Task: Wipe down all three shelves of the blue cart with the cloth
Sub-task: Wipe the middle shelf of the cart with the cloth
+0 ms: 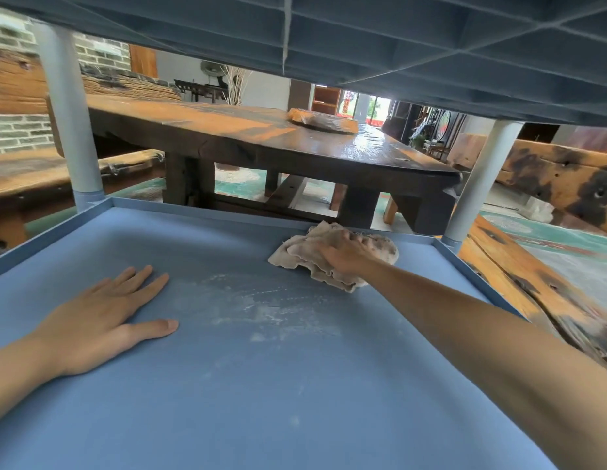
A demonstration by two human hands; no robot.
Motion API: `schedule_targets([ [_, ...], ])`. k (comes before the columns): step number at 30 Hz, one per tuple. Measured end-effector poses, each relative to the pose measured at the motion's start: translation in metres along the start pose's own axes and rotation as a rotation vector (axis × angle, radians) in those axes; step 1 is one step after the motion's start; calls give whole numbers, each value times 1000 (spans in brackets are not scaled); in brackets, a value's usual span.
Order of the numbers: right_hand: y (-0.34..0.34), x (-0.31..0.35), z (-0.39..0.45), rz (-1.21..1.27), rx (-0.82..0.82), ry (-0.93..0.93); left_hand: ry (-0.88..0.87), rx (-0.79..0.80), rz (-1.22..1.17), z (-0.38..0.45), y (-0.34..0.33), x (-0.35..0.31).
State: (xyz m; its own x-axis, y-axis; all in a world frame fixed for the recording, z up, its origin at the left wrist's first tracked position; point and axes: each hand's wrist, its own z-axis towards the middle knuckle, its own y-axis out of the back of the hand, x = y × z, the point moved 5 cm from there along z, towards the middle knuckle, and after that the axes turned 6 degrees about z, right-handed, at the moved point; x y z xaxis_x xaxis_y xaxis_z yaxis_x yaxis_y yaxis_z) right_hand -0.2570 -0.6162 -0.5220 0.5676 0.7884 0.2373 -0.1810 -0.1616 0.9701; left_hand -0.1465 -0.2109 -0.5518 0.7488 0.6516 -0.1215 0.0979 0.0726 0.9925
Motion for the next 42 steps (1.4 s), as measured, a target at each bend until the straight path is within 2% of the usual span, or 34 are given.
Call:
schedule_targets([
  [3, -16, 13, 7, 156, 80, 77, -11, 2, 6, 1, -3, 3],
  [11, 6, -43, 20, 23, 67, 102, -7, 15, -3, 7, -7, 5],
  [20, 28, -80, 1, -51, 14, 21, 21, 31, -4, 0, -1, -7],
  [24, 44, -123, -4, -60, 44, -220, 42, 45, 17, -2, 2, -9],
  [26, 55, -144, -13, -97, -20, -365, 54, 49, 24, -1, 2, -9],
  [28, 64, -160, -22, -154, -23, -399, 67, 60, 41, 0, 1, -9],
  [32, 74, -166, -36, -280, 65, -319, 72, 48, 65, 2, 1, -8],
  [36, 74, -151, -55, -505, -25, -151, 71, 62, 57, -2, 1, -9],
  [39, 72, -152, -85, -462, -63, -235, 65, 70, 54, -4, 1, -10],
  [42, 72, -153, -105, -553, -92, -230, 56, 70, 55, -3, 0, -11],
])
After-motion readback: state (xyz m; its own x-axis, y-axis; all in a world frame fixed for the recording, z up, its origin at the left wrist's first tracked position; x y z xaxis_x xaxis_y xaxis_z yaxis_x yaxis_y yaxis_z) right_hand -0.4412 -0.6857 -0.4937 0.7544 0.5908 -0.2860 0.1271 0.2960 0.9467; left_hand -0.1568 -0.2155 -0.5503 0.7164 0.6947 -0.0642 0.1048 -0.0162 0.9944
